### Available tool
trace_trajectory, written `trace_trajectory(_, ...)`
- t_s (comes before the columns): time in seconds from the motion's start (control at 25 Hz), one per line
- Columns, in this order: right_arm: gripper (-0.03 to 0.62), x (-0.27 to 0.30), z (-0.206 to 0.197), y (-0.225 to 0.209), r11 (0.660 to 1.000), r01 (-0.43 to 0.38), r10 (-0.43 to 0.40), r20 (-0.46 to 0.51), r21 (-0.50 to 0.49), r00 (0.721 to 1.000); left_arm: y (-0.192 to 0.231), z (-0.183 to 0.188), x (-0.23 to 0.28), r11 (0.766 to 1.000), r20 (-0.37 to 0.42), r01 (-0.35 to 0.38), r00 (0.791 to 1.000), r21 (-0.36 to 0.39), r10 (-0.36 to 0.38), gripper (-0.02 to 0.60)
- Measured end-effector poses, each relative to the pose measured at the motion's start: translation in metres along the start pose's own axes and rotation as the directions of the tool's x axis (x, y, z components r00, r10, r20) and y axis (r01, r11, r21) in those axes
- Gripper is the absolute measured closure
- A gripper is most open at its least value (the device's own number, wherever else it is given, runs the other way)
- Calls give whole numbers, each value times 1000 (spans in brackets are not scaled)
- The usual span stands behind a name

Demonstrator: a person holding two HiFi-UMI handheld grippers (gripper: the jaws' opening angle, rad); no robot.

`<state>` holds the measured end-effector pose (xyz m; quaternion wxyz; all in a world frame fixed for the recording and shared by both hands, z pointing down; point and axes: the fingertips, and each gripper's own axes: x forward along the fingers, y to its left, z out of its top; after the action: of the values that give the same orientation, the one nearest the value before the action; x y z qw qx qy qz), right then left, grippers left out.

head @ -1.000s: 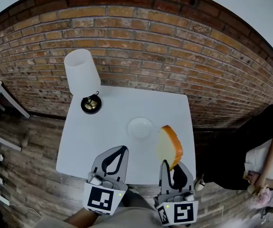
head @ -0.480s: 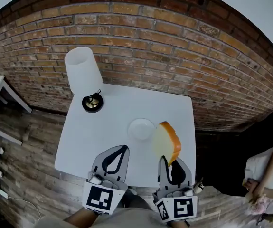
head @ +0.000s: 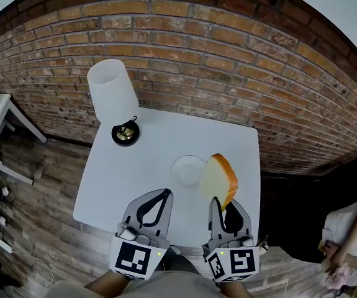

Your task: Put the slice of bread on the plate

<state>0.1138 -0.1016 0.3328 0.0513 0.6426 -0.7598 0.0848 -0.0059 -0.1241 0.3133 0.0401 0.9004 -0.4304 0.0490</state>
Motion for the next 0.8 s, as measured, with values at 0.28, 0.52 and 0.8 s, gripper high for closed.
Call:
trace_trajectory(0.28,497,15,-10,-5,1000,-9,9,-10,9,1000,3,-2,4,1000,-7,-1,1000,-9,1,572)
trace_trajectory(0.52,497,28,-25,-8,998,-22,23,-30,57,999,6,-5,5,1000,-20,-1,1000,1,1,572)
trace_trajectory(0.8,497,39,-36,-6,997,-39,42,-43,72,998,8,-10,4,1000,-29,3,1000,-22,-4,572)
